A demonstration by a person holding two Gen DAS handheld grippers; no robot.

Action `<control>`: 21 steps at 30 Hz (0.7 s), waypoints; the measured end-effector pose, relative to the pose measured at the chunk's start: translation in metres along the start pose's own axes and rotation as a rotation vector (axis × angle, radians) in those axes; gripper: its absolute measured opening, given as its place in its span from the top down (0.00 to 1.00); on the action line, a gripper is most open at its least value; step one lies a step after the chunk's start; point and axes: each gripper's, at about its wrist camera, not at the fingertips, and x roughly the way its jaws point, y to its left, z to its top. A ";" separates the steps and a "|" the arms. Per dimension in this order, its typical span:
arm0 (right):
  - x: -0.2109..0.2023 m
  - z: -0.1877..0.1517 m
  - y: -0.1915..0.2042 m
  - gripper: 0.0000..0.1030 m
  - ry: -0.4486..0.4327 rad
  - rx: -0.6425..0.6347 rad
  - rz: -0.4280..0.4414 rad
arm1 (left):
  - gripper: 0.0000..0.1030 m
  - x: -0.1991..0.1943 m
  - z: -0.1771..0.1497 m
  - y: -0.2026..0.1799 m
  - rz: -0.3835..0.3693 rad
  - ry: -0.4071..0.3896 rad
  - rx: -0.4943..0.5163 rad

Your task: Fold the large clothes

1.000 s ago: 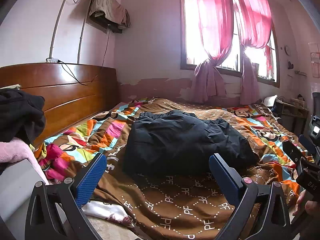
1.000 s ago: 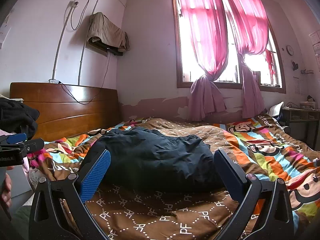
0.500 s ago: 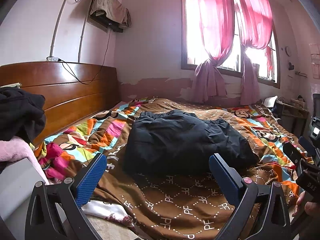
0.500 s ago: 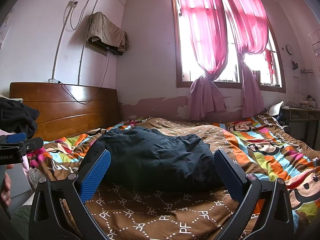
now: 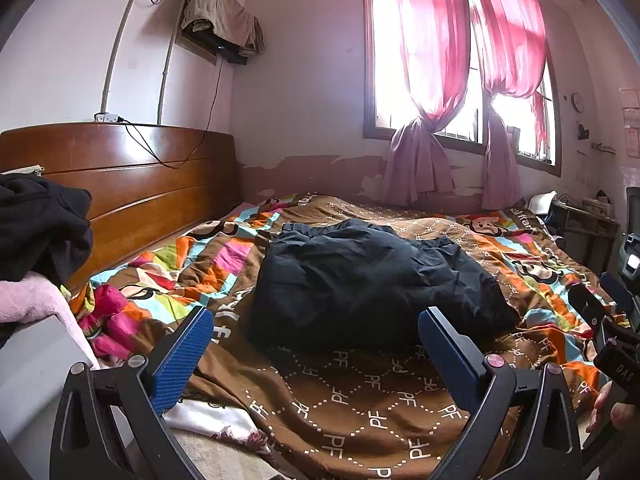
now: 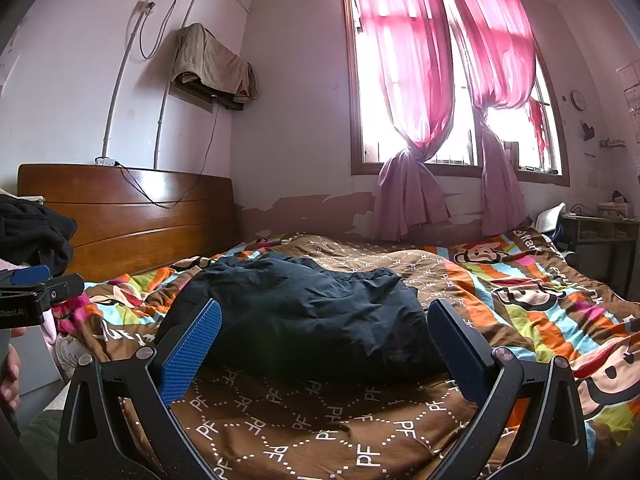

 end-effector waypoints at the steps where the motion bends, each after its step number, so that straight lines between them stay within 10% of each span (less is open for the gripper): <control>1: 0.000 0.000 0.000 0.01 -0.001 0.000 0.000 | 0.00 0.000 0.000 0.000 -0.001 0.000 0.000; 21: 0.001 0.001 0.000 0.01 0.001 0.000 0.001 | 0.00 0.000 0.000 -0.001 0.000 0.003 0.001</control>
